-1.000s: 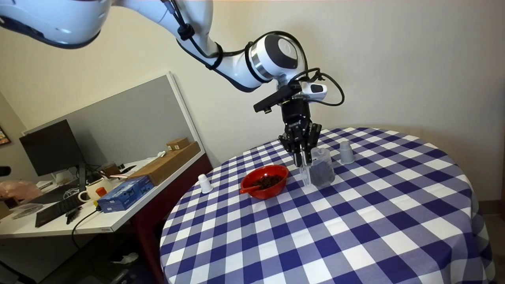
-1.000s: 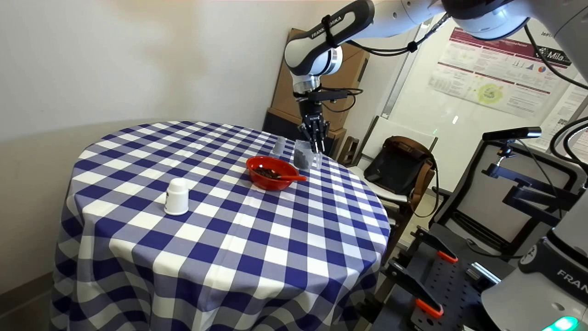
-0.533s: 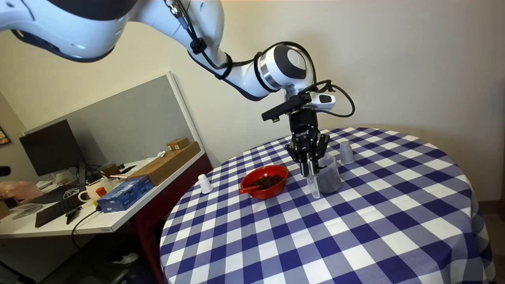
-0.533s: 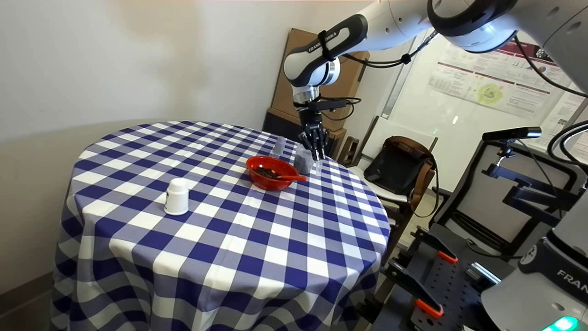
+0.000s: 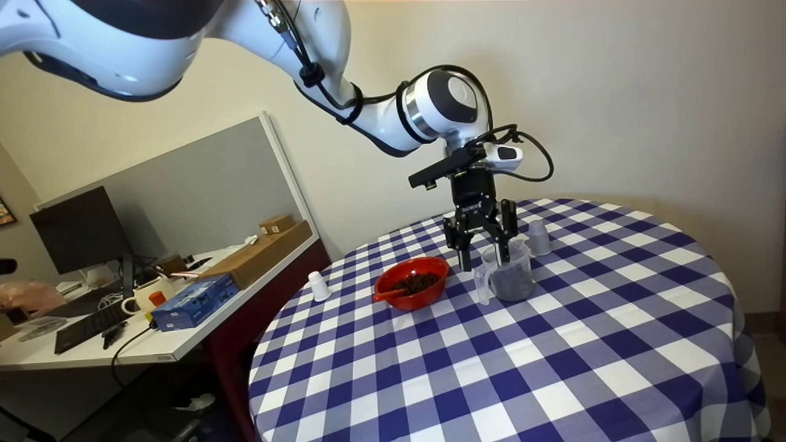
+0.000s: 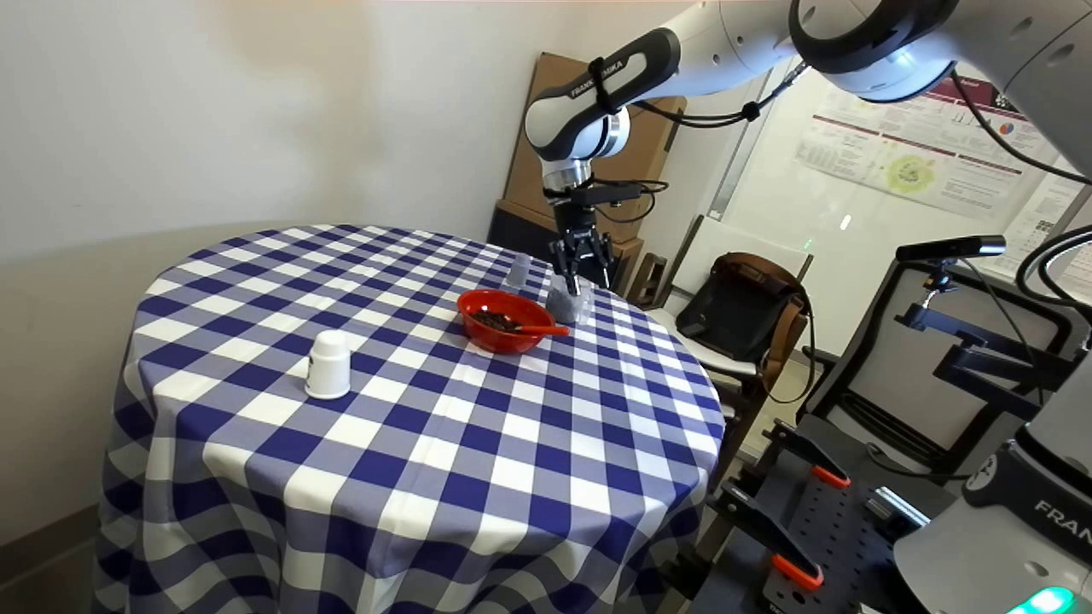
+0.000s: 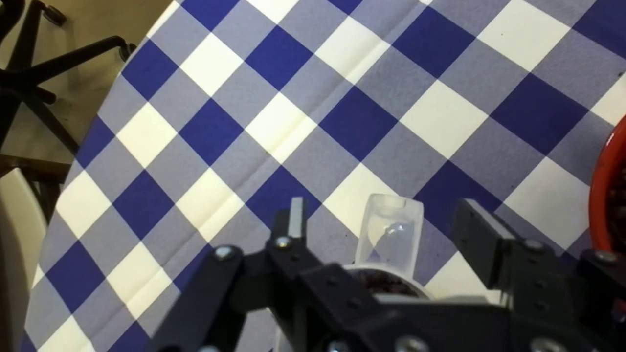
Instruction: Pick up the plastic cup from the table, pour some of its contents in the orange bowl and put the cup back on the table.
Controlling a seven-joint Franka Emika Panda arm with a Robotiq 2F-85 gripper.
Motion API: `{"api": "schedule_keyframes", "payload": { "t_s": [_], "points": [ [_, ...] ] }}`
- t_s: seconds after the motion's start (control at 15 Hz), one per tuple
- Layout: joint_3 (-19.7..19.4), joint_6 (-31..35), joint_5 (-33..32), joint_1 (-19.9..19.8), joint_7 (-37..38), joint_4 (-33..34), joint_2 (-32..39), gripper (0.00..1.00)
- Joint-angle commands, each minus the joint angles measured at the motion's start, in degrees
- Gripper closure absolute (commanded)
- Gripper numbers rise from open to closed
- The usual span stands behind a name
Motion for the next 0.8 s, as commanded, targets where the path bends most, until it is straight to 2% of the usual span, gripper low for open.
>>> {"api": "schedule_keyframes", "payload": {
  "t_s": [0.0,0.33,0.73],
  "points": [
    [-0.34,0.41,1.26,0.76,-1.57,-2.54,-3.73,0.00],
    [0.49,6.58,2.12,2.16,-0.05,-13.99,-15.58,0.00],
    [1.99,13.09,6.58,4.08,0.64,-28.06,-30.64,0.00]
  ]
}}
